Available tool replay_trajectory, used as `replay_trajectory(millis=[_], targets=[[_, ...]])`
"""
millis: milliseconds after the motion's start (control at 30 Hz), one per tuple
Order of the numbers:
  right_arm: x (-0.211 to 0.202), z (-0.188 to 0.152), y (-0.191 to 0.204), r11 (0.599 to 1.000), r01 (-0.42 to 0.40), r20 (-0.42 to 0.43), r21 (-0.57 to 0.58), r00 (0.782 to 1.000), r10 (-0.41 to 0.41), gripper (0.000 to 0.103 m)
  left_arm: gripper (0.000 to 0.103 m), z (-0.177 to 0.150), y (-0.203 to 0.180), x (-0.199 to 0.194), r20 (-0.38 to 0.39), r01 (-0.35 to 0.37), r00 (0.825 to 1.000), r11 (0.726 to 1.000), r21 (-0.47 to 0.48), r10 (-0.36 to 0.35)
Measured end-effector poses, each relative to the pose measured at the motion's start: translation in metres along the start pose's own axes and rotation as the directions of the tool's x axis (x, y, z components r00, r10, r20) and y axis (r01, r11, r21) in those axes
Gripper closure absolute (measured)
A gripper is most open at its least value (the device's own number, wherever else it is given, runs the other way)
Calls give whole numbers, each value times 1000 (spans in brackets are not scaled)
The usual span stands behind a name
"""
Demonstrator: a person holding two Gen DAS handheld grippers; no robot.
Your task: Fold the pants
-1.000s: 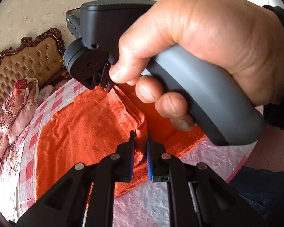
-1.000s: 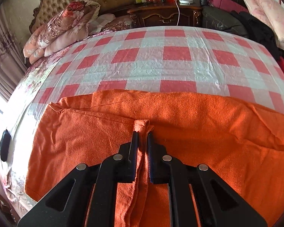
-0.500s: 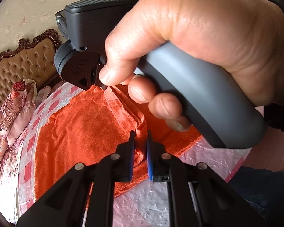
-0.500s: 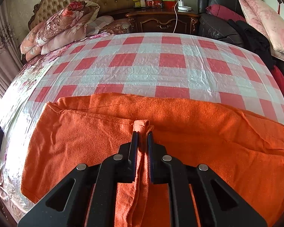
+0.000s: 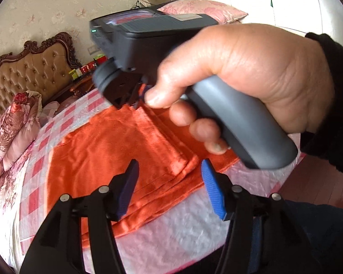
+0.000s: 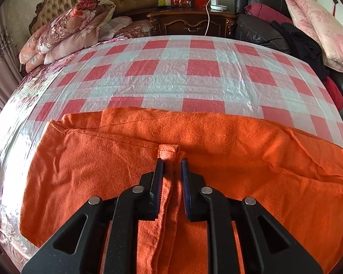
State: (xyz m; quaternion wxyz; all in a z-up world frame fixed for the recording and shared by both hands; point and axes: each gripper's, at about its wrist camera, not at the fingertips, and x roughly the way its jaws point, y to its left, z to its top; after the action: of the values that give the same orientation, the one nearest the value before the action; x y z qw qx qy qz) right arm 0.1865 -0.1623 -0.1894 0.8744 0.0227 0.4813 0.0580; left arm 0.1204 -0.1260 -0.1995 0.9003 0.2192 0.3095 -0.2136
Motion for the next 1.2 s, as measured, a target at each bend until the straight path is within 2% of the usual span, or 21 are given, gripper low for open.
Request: replay_trajectory(millis=[67, 133, 200, 233, 267, 333, 433, 533, 600, 700, 767, 900, 933, 967, 1000, 1033, 1067, 1133, 1200], targets=[[-13, 1, 0, 1000, 20, 19, 14, 1000, -20, 80, 46, -6, 21, -19, 21, -53, 998, 997, -61, 54], [-30, -3, 1, 999, 32, 50, 29, 998, -34, 74, 46, -16, 61, -39, 22, -96, 994, 973, -211, 103], [-48, -13, 9, 1000, 20, 77, 24, 997, -21, 60, 50, -37, 111, -50, -28, -160, 986, 901, -403, 163], [-54, -19, 16, 1000, 11, 88, 11, 996, -12, 55, 68, -50, 132, -52, -57, -174, 984, 863, -474, 167], [-58, -26, 24, 1000, 0, 94, -10, 996, 1, 55, 86, -62, 149, -49, -97, -192, 981, 836, -514, 166], [-58, -42, 45, 997, -9, 79, -75, 997, 15, 55, 93, -79, 170, -45, -128, -185, 982, 805, -563, 137], [-47, -60, 62, 990, 28, 38, -137, 999, -23, 56, 93, -88, 188, -44, -89, -101, 994, 767, -633, 58], [-41, -67, 57, 989, 69, 17, -130, 998, -67, 56, 93, -85, 189, -32, -66, -50, 998, 782, -621, 12], [-34, -72, 54, 988, 86, -18, -131, 996, -89, 56, 93, -91, 184, -7, -140, -54, 989, 799, -598, -38], [-32, -76, 52, 987, 91, -24, -132, 995, -95, 56, 93, -99, 184, -3, -175, -98, 985, 805, -586, -7], [-32, -78, 56, 981, 107, -17, -161, 994, -111, 56, 93, -98, 190, -5, -183, -123, 983, 792, -598, 14], [-31, -78, 57, 978, 120, -13, -170, 992, -124, 55, 93, -73, 197, 3, -109, -79, 994, 833, -548, 22], [-31, -78, 57, 978, 119, -14, -171, 992, -124, 55, 92, -65, 198, 9, -94, -45, 996, 841, -539, -7], [-31, -78, 57, 978, 118, -15, -171, 992, -122, 55, 89, -60, 199, 21, -91, 10, 994, 848, -530, -68], [-31, -77, 56, 979, 115, -18, -166, 993, -119, 55, 89, -59, 201, 34, -117, 15, 989, 851, -524, -90], [-31, -77, 55, 981, 111, -21, -160, 993, -116, 55, 89, -61, 205, 45, -167, -35, 984, 856, -515, -61], [-31, -77, 54, 982, 106, -26, -155, 993, -112, 55, 92, -62, 210, 51, -186, -46, 981, 853, -519, -61], [-31, -78, 54, 982, 105, -26, -155, 994, -110, 54, 98, -62, 218, 53, -189, -53, 980, 849, -526, -56], [-32, -78, 53, 982, 107, -21, -156, 994, -112, 53, 98, -54, 225, 55, -194, -74, 981, 851, -520, -33]])
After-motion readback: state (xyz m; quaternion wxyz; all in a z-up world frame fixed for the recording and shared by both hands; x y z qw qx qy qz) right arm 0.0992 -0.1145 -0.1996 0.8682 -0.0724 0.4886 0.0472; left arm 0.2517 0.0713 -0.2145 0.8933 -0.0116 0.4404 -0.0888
